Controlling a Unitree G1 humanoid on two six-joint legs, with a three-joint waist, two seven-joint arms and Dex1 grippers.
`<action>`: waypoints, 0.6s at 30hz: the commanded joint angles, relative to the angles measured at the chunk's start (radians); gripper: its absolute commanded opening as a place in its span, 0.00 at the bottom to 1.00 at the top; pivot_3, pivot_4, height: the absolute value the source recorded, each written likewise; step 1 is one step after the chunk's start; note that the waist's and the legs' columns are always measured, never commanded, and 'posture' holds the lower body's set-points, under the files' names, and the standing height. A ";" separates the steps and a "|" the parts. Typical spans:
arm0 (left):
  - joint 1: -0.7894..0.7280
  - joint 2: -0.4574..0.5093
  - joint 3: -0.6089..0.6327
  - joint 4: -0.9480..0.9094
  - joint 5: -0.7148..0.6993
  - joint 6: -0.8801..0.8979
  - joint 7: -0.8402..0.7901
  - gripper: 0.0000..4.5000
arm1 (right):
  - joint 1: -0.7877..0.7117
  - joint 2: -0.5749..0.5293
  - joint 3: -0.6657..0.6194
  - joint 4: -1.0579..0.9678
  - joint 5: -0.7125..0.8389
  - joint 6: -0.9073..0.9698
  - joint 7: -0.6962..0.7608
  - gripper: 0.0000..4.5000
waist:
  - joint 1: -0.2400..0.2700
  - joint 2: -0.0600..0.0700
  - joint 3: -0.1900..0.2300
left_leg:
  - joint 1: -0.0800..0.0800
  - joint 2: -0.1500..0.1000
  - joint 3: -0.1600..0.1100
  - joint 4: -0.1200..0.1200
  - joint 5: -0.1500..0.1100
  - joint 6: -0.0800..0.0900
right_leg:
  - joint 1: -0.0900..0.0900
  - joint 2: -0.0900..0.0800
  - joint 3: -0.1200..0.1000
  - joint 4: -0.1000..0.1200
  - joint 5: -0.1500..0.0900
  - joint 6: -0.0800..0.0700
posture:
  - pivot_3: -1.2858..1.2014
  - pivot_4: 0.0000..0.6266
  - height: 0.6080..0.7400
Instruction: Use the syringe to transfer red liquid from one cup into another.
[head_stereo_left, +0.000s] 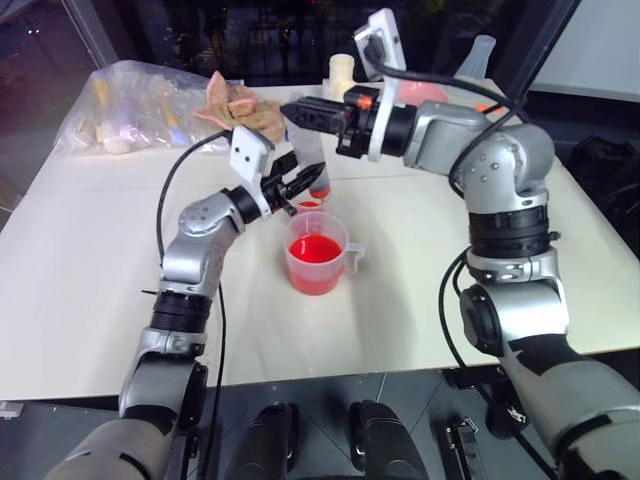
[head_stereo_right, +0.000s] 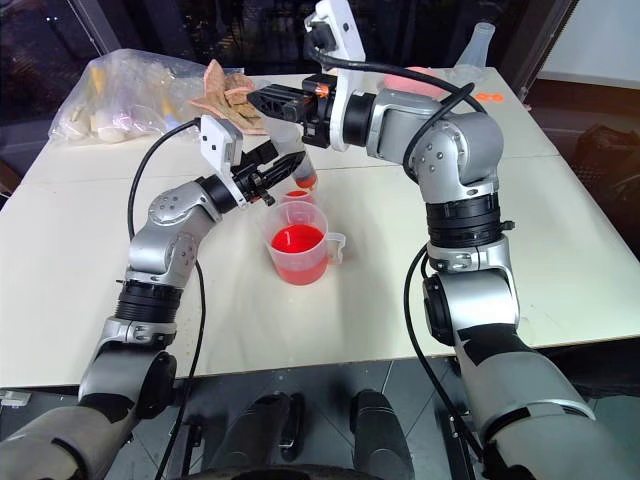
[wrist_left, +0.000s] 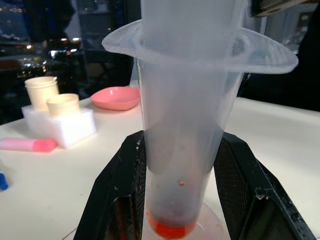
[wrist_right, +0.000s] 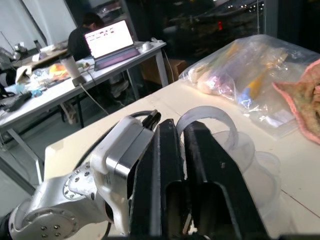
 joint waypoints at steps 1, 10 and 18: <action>-0.021 0.010 0.023 -0.104 -0.032 0.010 0.002 0.32 | -0.030 0.010 0.021 0.018 -0.018 -0.011 0.028 0.01 | 0.000 0.000 0.000 | 0.000 0.000 0.000 0.000 0.000 0.000 | 0.000 0.000 0.000 0.000 0.000 0.000 | 0.52 0.24 1.00; 0.001 0.042 0.048 -0.230 -0.079 0.115 0.013 0.32 | -0.041 0.015 0.015 0.081 -0.054 -0.031 0.034 0.01 | -0.003 0.000 0.000 | 0.000 0.000 0.000 0.000 0.000 0.000 | 0.000 0.000 0.000 0.000 0.000 0.000 | 0.52 0.24 1.00; 0.023 0.103 0.070 -0.355 -0.150 0.255 0.012 0.32 | -0.057 0.021 0.007 0.151 -0.077 -0.050 0.022 0.01 | -0.003 0.000 0.000 | 0.000 0.000 0.000 0.000 0.000 -0.001 | -0.001 0.000 0.000 0.001 0.000 0.000 | 0.52 0.24 1.00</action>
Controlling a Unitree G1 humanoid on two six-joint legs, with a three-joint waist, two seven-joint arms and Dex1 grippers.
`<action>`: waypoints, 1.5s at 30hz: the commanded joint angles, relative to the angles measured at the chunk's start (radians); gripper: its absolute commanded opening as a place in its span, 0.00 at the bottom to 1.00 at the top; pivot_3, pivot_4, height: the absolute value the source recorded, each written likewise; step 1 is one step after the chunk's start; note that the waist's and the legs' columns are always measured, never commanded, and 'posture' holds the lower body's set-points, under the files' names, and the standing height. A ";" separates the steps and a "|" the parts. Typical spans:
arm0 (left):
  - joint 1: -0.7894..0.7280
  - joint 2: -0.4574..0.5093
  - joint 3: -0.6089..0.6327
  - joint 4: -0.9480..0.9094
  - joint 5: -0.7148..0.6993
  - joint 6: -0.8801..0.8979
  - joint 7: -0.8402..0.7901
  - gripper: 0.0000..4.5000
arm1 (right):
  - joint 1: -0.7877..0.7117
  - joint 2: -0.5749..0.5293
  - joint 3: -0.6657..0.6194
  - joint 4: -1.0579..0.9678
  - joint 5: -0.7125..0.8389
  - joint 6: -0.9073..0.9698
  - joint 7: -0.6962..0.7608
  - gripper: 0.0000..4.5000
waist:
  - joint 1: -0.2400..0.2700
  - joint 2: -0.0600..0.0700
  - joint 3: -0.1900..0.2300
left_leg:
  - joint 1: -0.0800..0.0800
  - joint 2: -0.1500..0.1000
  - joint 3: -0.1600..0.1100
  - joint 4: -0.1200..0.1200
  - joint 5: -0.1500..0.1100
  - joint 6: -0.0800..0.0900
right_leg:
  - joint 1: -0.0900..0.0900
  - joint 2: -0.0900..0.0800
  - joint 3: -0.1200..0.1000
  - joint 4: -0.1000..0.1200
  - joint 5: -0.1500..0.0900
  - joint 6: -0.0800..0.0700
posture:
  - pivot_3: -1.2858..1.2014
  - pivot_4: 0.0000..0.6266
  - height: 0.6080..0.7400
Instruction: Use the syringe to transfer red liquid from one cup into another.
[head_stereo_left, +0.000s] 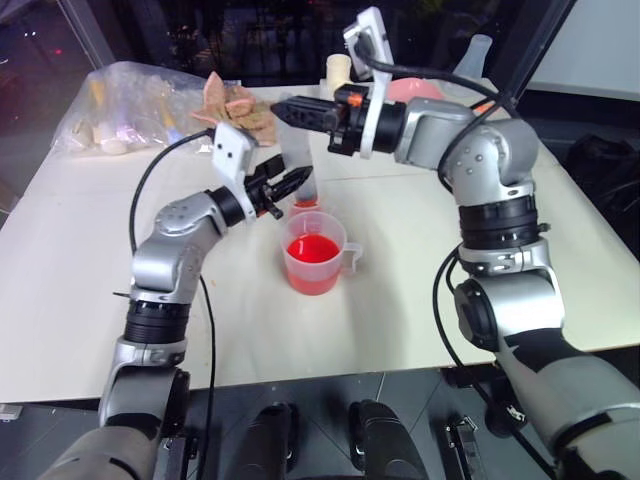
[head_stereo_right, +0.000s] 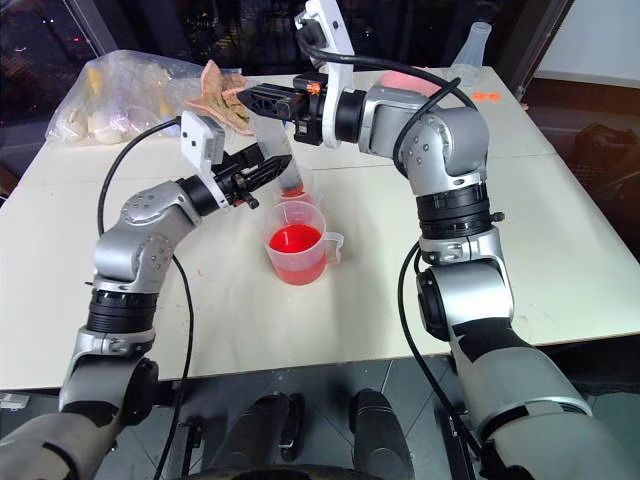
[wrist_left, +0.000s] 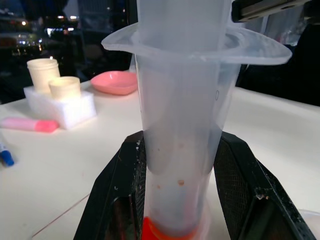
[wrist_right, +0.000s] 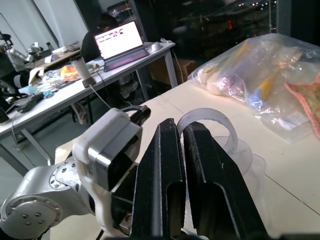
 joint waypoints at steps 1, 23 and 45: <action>-0.039 0.011 0.031 -0.128 -0.056 -0.005 -0.011 0.32 | -0.011 -0.011 0.001 0.052 -0.052 -0.016 -0.025 0.01 | 0.001 0.000 0.000 | 0.000 0.000 0.000 0.000 0.000 0.000 | 0.000 0.000 0.000 0.000 0.000 0.000 | 0.52 0.24 1.00; -0.093 -0.008 0.013 0.008 -0.010 -0.114 -0.026 0.32 | 0.054 -0.018 -0.010 -0.067 -0.023 0.028 -0.025 0.01 | 0.001 0.000 0.000 | 0.000 0.000 0.000 0.000 0.002 -0.003 | 0.000 0.000 0.000 0.000 0.000 0.000 | 0.52 0.24 1.00; -0.066 0.012 0.018 -0.014 -0.019 -0.103 -0.040 0.32 | 0.031 -0.068 -0.080 -0.077 -0.008 0.065 -0.032 0.78 | 0.002 0.000 0.000 | 0.000 0.000 0.000 0.000 0.001 -0.003 | 0.000 0.000 0.000 0.000 0.000 0.000 | 0.52 0.24 1.00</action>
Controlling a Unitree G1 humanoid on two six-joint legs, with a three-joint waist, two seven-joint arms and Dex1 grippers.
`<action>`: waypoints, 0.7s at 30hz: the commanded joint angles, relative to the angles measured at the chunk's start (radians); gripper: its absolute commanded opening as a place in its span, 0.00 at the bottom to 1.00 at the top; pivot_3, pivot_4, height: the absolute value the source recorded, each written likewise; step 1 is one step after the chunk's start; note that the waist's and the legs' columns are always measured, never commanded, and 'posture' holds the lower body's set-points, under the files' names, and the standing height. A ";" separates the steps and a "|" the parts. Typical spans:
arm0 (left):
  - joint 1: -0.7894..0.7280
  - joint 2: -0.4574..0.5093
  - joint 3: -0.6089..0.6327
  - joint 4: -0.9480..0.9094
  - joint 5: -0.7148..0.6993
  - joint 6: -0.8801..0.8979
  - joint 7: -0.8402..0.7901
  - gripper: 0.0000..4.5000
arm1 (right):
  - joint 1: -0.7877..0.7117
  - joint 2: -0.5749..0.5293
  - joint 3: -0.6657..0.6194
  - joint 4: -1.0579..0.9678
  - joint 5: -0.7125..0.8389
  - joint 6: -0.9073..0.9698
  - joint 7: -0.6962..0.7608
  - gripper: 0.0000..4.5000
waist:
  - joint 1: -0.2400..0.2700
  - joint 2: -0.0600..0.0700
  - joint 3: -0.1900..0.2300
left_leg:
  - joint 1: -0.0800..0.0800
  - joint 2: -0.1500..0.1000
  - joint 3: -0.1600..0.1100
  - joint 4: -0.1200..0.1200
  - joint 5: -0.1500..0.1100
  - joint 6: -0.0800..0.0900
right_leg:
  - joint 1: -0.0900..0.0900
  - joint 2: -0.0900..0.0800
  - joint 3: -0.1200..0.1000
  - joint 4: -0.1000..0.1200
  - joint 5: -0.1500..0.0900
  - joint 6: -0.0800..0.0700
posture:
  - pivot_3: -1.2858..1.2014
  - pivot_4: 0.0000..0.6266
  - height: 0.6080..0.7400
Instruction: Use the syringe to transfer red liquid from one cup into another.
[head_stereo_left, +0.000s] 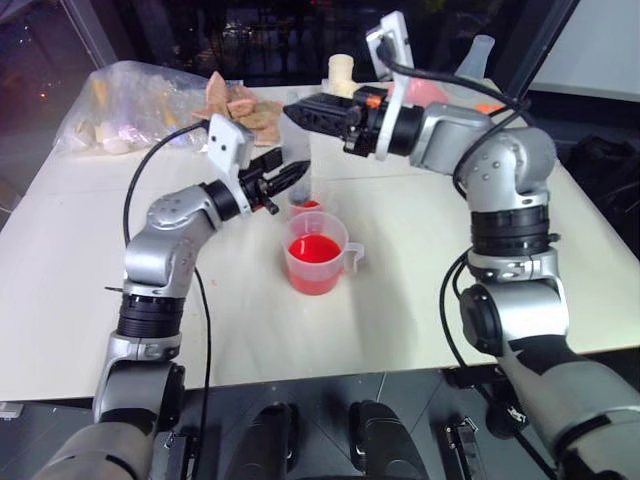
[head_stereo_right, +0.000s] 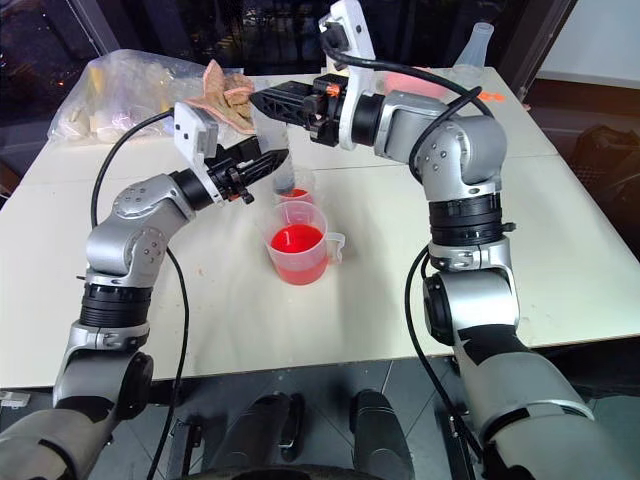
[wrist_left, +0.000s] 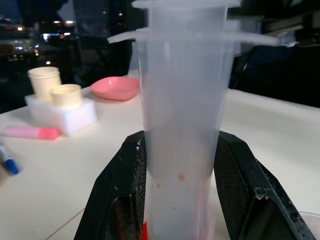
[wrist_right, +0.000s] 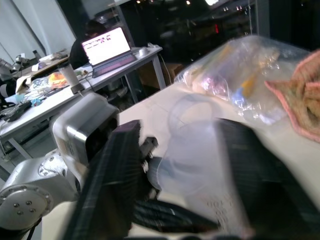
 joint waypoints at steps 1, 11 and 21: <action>-0.032 -0.001 0.021 -0.048 -0.017 -0.032 -0.002 0.32 | -0.029 -0.035 -0.025 -0.031 0.010 0.010 0.005 0.78 | 0.000 0.000 0.000 | 0.000 0.000 0.000 0.000 0.000 0.000 | 0.000 0.000 0.000 0.000 0.000 0.000 | 0.52 0.24 1.00; -0.027 -0.001 0.028 -0.052 -0.020 -0.025 0.010 0.32 | 0.008 -0.153 -0.099 -0.177 0.097 0.128 0.010 0.78 | 0.002 0.000 0.000 | 0.000 0.000 0.000 0.000 -0.002 0.004 | 0.000 0.000 0.000 0.000 0.000 0.000 | 0.52 0.24 1.00; -0.339 0.016 0.226 0.016 -0.166 0.426 0.369 0.32 | 0.098 -0.187 -0.168 -0.263 0.151 0.199 -0.071 0.78 | 0.001 0.000 0.000 | 0.000 0.000 0.000 0.001 -0.002 0.004 | 0.000 0.000 0.000 0.000 0.000 0.000 | 0.52 0.24 1.00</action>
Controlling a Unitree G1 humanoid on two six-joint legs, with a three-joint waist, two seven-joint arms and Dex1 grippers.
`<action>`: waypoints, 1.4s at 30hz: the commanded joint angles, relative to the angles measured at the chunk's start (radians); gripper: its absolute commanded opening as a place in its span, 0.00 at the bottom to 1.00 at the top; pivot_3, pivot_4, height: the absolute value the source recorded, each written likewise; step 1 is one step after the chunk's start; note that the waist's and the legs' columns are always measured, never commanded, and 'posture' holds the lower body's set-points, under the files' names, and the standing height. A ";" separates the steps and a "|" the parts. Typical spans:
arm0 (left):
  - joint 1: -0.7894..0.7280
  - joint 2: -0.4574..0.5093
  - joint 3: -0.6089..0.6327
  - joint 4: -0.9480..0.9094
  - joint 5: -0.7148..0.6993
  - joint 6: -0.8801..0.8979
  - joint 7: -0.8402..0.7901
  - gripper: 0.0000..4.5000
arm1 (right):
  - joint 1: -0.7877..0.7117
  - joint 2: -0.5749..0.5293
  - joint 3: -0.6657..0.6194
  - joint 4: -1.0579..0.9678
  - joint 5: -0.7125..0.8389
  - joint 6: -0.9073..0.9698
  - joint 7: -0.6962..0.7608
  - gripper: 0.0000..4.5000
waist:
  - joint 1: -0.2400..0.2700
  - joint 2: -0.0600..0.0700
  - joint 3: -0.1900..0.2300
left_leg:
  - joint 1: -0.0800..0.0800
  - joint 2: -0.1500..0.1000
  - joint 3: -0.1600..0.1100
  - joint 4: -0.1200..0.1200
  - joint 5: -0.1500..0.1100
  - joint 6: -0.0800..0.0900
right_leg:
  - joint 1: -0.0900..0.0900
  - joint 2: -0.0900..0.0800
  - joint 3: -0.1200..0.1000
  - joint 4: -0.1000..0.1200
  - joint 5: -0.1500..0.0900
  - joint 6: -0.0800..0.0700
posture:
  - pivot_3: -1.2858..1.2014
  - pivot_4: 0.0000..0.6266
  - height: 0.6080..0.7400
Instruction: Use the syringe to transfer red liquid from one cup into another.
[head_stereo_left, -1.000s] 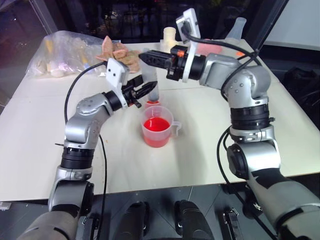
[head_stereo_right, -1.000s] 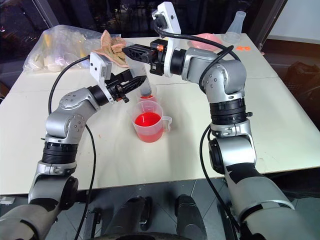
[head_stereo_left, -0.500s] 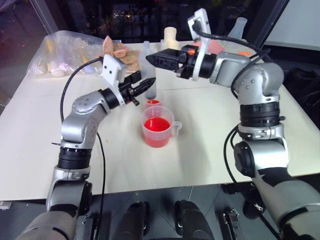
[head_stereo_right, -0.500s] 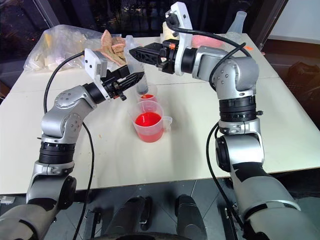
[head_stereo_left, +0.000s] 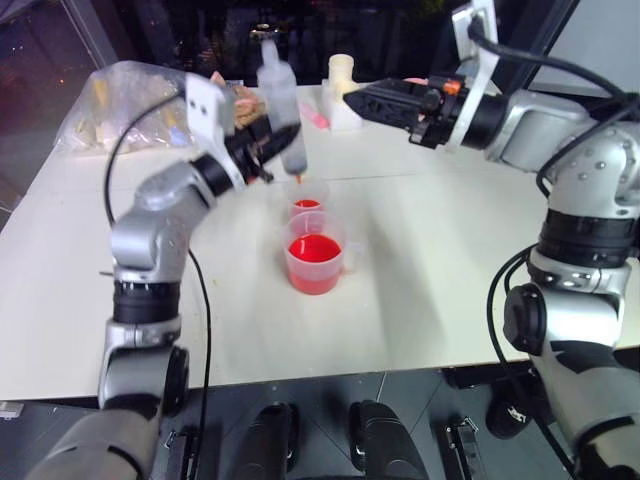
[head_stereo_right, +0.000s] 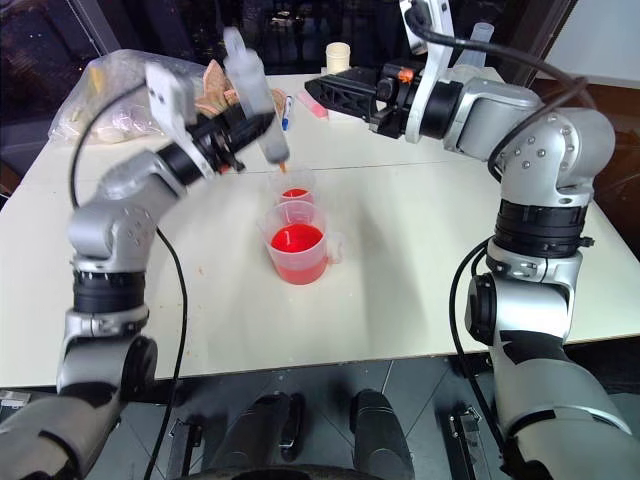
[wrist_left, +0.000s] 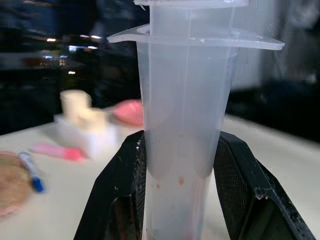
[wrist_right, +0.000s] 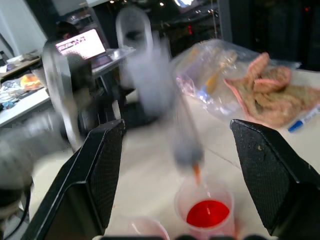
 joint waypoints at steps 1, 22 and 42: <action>-0.135 0.033 0.086 0.021 -0.050 0.221 0.158 0.32 | 0.002 -0.004 -0.031 -0.047 0.027 0.009 -0.028 0.78 | -0.002 0.000 0.000 | 0.000 0.000 0.000 0.000 0.000 0.000 | 0.000 0.000 0.000 0.000 0.000 0.000 | 0.52 0.24 1.00; -0.177 0.305 -0.141 0.398 -0.370 0.888 0.690 0.32 | 0.130 -0.386 0.385 -0.212 -0.165 -0.323 0.521 0.78 | 0.000 0.000 0.000 | 0.000 0.000 0.000 -0.001 0.001 -0.003 | -0.001 -0.001 0.001 0.001 0.000 0.000 | 0.52 0.24 1.00; 0.069 0.448 -0.255 0.207 -1.344 0.717 1.486 0.91 | 0.182 -0.374 0.436 -0.193 -0.304 -0.488 0.618 0.78 | 0.002 -0.001 0.000 | 0.000 0.000 0.000 0.000 0.005 -0.009 | -0.001 -0.001 0.001 0.002 0.000 0.000 | 0.52 0.24 1.00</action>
